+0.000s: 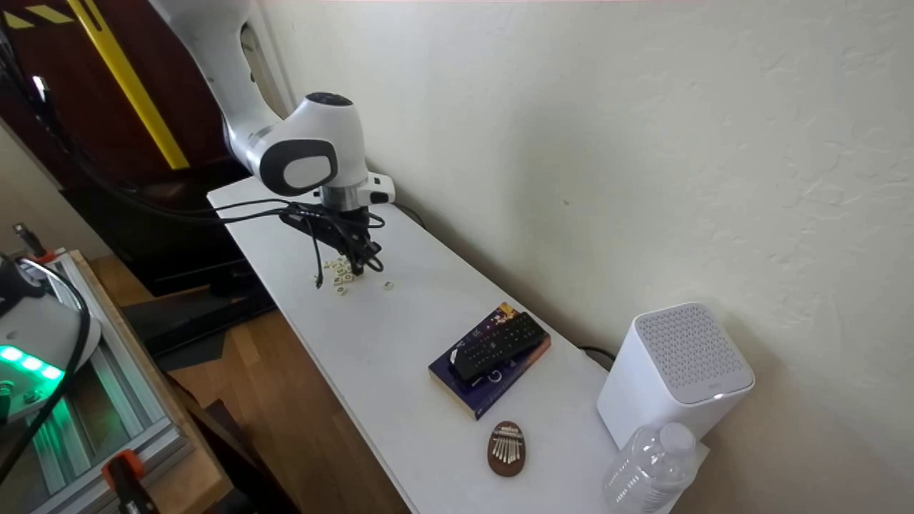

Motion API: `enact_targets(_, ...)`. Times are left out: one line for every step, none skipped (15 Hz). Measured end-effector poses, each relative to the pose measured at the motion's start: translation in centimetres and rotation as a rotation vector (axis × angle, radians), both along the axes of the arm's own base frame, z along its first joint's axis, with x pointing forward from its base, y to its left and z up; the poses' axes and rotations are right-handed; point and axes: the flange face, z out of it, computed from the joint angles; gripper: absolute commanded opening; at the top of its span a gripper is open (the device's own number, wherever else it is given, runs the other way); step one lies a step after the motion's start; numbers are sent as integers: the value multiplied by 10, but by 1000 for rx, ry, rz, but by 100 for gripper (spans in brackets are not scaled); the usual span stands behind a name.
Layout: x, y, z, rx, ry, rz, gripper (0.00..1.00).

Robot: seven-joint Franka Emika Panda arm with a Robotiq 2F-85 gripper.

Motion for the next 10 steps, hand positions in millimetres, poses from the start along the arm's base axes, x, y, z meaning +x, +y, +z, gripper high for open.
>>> enact_targets(0, -1, 0, 0, -1, -5, 0)
enact_targets(1, -3, 0, -1, -1, -12, 0)
enact_targets(1, -4, 0, -1, -1, -21, 0)
enact_targets(2, -6, 0, -1, 0, -33, 0)
enact_targets(2, -9, 0, -2, 3, -47, 0)
enact_targets(3, -11, 0, -2, 6, -64, 0)
enact_targets(3, -14, 0, -1, 9, -83, 0)
enact_targets(4, -17, 0, -1, 11, -103, 0)
enact_targets(4, -20, 0, 1, 13, -125, 0)
enact_targets(4, -23, 0, 3, 15, -148, 0)
